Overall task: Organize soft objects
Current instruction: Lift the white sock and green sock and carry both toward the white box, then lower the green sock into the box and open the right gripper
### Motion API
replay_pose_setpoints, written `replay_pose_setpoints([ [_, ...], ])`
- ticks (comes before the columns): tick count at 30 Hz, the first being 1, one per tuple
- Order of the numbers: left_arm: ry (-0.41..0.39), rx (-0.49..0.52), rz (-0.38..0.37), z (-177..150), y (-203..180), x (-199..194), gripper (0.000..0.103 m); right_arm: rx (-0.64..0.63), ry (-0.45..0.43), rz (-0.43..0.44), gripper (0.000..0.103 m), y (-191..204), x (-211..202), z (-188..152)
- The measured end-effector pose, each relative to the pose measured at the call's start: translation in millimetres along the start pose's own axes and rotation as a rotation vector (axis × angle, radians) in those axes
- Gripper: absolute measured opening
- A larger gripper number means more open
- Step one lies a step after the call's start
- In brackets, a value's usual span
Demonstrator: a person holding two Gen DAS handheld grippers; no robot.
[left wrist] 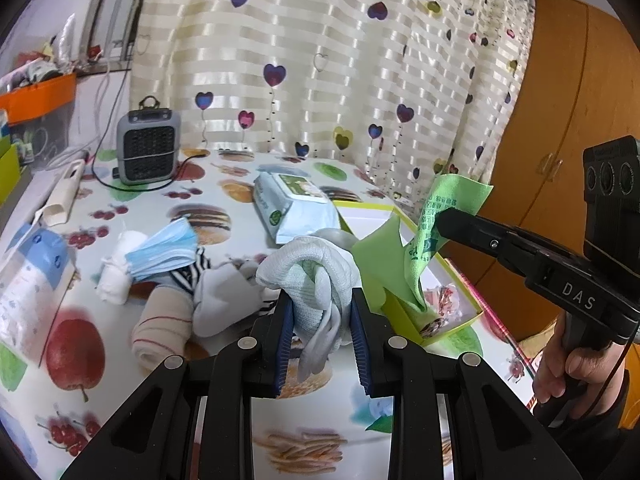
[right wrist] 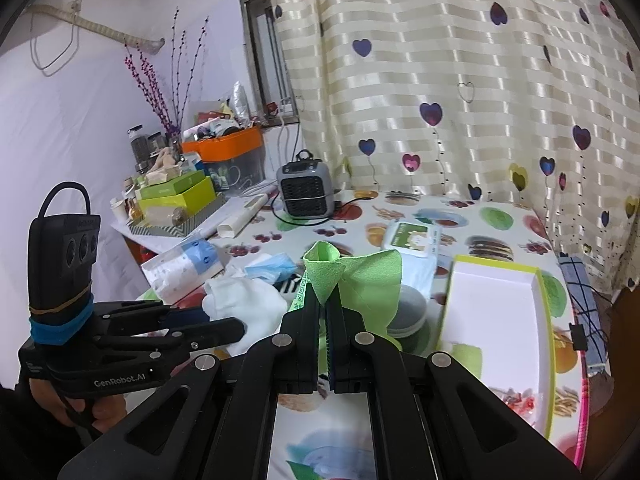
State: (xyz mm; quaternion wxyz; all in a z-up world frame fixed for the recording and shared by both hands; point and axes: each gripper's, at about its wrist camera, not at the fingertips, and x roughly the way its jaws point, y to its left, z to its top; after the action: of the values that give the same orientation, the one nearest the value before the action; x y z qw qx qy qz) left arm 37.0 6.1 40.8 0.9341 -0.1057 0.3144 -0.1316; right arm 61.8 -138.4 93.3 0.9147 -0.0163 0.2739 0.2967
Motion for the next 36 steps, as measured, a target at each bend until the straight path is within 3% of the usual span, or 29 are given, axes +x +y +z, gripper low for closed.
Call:
replay_pose_setpoints([
  [17,0.024,0.058,-0.059,15,-39,33,0.026,0.062,-0.020,-0.064,0.003,-45,-14,-3],
  [36,0.071,0.093,-0.126,26,-67,80,0.025,0.189,-0.005,-0.199,0.003,-121,-19,-18],
])
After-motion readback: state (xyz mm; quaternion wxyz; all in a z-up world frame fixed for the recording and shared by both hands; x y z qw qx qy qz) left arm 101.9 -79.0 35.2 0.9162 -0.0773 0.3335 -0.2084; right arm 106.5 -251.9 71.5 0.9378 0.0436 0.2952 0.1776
